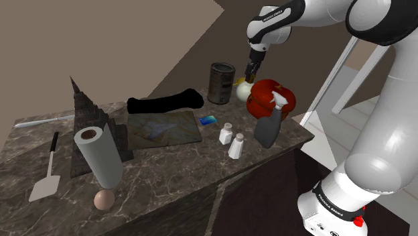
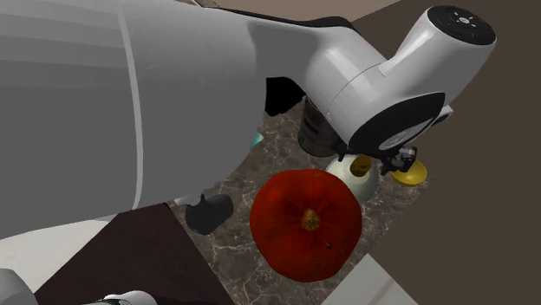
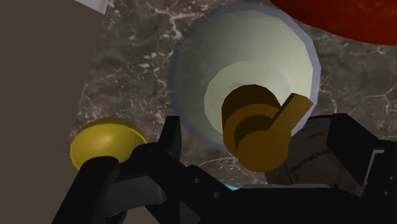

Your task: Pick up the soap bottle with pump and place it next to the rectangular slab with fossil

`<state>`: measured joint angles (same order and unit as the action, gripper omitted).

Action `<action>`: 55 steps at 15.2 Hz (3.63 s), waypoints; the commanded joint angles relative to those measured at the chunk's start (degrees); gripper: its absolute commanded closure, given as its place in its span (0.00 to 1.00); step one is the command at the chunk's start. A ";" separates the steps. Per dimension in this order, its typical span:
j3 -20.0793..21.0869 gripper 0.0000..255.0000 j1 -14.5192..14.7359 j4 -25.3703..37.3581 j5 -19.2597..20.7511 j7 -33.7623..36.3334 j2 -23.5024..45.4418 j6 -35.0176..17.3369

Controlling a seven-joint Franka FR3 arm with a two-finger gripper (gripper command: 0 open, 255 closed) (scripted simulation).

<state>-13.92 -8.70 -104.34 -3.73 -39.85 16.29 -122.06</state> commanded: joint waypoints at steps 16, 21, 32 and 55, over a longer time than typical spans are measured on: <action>0.03 1.00 -0.02 -0.25 -0.09 -0.05 0.26 -0.55; -0.10 1.00 0.06 1.33 0.29 0.17 -0.89 2.15; -0.33 1.00 0.16 6.88 1.02 0.59 -3.16 9.90; -0.62 1.00 -0.40 25.16 1.03 0.59 -2.80 27.82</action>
<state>-14.58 -9.13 -80.16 -2.67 -39.38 13.32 -95.04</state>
